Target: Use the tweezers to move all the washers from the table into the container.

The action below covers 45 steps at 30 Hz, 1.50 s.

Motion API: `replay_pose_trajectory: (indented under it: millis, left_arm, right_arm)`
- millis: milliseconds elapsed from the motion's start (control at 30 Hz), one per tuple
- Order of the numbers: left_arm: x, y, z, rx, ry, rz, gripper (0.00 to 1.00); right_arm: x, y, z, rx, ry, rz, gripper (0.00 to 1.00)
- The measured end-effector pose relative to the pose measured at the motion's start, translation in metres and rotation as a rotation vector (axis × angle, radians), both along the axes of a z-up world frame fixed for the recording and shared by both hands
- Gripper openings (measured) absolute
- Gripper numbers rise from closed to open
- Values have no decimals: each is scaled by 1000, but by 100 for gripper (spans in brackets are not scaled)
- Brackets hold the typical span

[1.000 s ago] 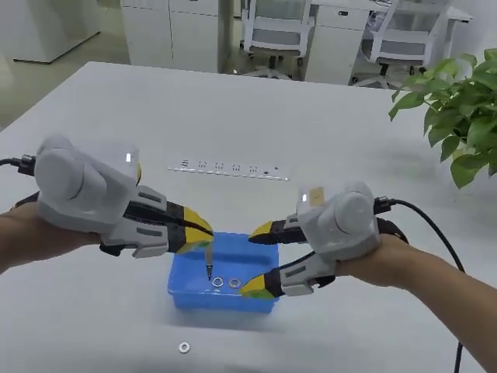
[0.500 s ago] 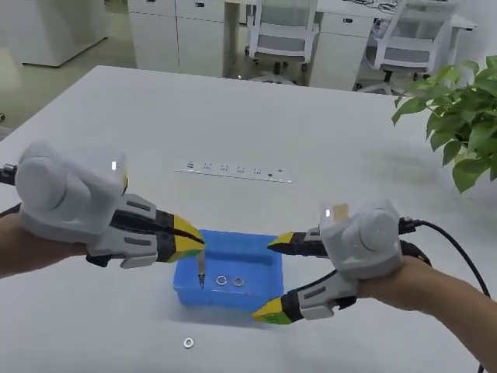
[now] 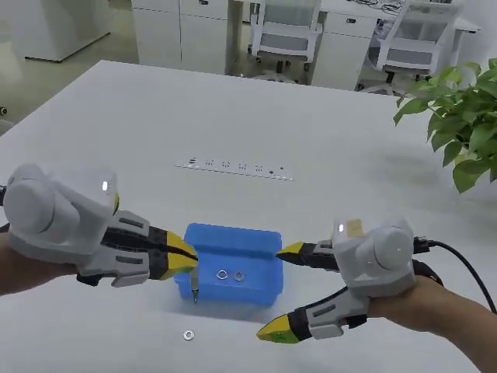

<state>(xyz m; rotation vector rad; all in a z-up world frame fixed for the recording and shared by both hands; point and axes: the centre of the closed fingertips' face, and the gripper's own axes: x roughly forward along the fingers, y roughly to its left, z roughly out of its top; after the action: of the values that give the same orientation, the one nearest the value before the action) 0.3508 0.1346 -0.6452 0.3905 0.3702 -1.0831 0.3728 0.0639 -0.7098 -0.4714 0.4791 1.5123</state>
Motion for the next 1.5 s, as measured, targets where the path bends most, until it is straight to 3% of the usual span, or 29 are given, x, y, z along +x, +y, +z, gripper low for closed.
replay_pose_trajectory:
  millis: [467,1000,1500]
  left_arm:
    - [-12,-1,-20,14,27,-9,6]
    - [-15,1,-36,36,50,-10,6]
    - [-14,1,-43,32,54,-8,6]
  right_arm:
    - [-7,-2,-5,-4,15,-1,81]
    - [-11,-6,-11,-16,29,-7,82]
    - [-15,-8,-17,-34,40,1,80]
